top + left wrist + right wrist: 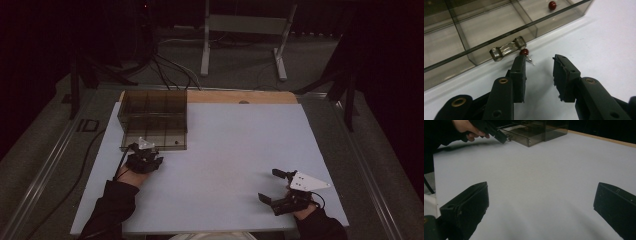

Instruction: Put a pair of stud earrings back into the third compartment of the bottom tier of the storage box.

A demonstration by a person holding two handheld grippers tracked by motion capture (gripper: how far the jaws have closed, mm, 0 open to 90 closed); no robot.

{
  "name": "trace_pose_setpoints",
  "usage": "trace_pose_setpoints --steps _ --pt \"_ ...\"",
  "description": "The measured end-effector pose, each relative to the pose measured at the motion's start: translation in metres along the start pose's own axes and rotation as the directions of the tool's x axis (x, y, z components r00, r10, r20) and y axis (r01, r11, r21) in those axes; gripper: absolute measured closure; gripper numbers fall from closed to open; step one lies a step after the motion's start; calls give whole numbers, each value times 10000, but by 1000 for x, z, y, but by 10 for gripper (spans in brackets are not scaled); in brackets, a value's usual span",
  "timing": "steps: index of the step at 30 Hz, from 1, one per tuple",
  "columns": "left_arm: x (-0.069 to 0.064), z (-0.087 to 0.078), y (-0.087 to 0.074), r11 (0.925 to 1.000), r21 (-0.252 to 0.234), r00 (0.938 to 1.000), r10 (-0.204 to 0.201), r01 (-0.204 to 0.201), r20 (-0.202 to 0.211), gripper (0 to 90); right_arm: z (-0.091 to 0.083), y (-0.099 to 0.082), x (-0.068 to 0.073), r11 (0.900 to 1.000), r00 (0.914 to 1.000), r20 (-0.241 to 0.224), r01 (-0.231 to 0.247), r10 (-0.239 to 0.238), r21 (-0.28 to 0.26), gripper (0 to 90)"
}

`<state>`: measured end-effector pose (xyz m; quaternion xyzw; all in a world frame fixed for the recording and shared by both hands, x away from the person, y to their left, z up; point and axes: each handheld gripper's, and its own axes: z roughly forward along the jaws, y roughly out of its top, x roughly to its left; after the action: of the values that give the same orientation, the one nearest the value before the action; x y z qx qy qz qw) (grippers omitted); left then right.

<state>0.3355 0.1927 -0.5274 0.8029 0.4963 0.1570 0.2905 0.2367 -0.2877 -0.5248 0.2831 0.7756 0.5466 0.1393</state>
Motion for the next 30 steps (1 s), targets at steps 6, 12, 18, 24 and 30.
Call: trace_pose_setpoints --steps 6,12,18,24,30 --pt "4 2 2 9997 -46 9997 -221 221 -32 663 0 0 0 10000 10000 0 -12 12 4 0" --pt "7 4 3 9992 -68 9992 -388 388 18 663 0 0 0 10000 10000 0 -11 11 9 0" --pt "8 5 5 9988 -153 9989 -465 465 26 664 0 0 0 10000 10000 6 13 -13 30 0" --pt "7 6 5 9980 -253 9983 -581 579 -52 685 0 0 0 10000 10000 6 11 -11 44 0" --pt "9 9 5 9954 -471 9964 -842 837 -91 701 0 0 1 10000 10000 0 32 -32 75 0"
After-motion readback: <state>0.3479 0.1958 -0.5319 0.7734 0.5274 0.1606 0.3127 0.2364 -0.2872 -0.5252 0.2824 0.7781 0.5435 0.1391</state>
